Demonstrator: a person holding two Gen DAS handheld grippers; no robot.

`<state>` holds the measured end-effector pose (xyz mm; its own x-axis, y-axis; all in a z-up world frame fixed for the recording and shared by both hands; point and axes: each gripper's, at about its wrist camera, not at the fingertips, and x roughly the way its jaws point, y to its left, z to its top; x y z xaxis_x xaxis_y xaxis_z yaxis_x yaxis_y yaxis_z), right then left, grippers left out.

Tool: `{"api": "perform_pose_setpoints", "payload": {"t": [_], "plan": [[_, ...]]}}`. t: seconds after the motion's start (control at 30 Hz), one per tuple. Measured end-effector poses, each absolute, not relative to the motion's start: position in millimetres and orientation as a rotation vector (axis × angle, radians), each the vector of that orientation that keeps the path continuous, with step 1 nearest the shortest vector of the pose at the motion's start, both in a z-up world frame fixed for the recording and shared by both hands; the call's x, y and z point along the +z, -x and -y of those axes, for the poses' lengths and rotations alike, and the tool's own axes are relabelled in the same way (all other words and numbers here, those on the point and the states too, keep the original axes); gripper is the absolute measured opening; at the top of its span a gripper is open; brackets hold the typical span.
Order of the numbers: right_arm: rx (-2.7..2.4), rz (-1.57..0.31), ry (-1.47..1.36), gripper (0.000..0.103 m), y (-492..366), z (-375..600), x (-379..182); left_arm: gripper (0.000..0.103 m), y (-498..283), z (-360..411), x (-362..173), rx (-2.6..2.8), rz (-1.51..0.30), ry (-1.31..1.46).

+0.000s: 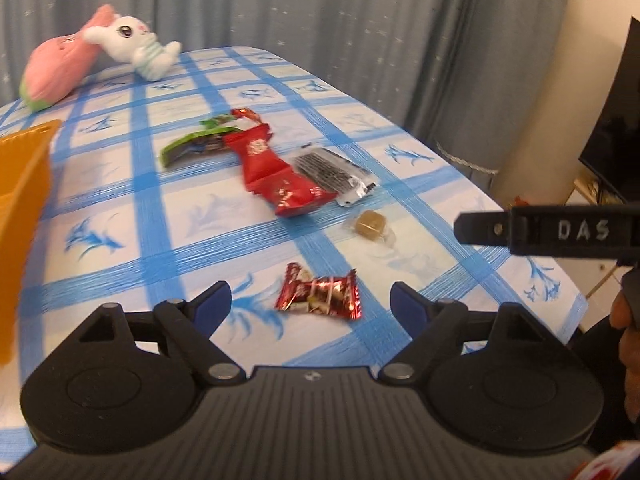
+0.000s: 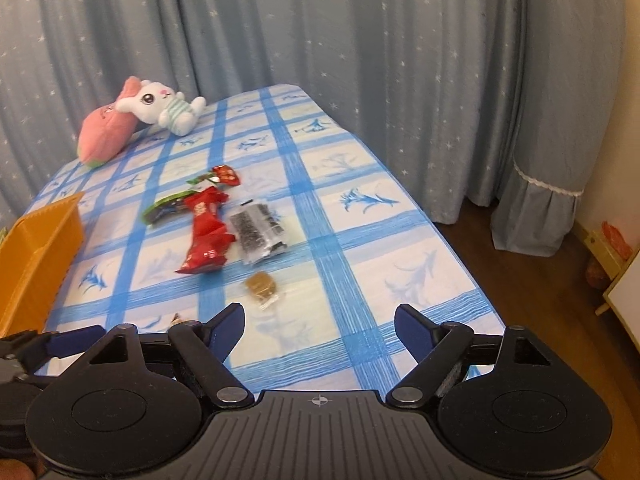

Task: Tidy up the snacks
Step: 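Reach the left tool to the small red candy and close on it, then carry the red candy to the orange tray with left tool while right tool grasps the brown candy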

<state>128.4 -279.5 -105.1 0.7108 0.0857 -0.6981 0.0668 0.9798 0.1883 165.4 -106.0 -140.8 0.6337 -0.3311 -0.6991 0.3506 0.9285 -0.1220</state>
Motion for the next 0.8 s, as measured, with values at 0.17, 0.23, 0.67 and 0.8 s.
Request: {"api": "perform_pose_setpoints", "payload": {"t": [0.17,0.23,0.67,0.8], "plan": [[0.005,-0.779,-0.211,0.082,-138,278,-109,0.063,-180,114,-155,-0.406,-0.813,-0.050],[0.000,-0.781,-0.213,0.082,-142,278,-111,0.055,-182,115,-158,-0.415,-0.815,-0.061],[0.108,-0.794,-0.116,0.080,-171,254,-129,0.015,-182,87,-148,-0.347,-0.803,-0.065],[0.155,-0.817,-0.068,0.064,-186,246,-141,0.015,-183,71,-141,-0.314,-0.785,-0.030]]}}
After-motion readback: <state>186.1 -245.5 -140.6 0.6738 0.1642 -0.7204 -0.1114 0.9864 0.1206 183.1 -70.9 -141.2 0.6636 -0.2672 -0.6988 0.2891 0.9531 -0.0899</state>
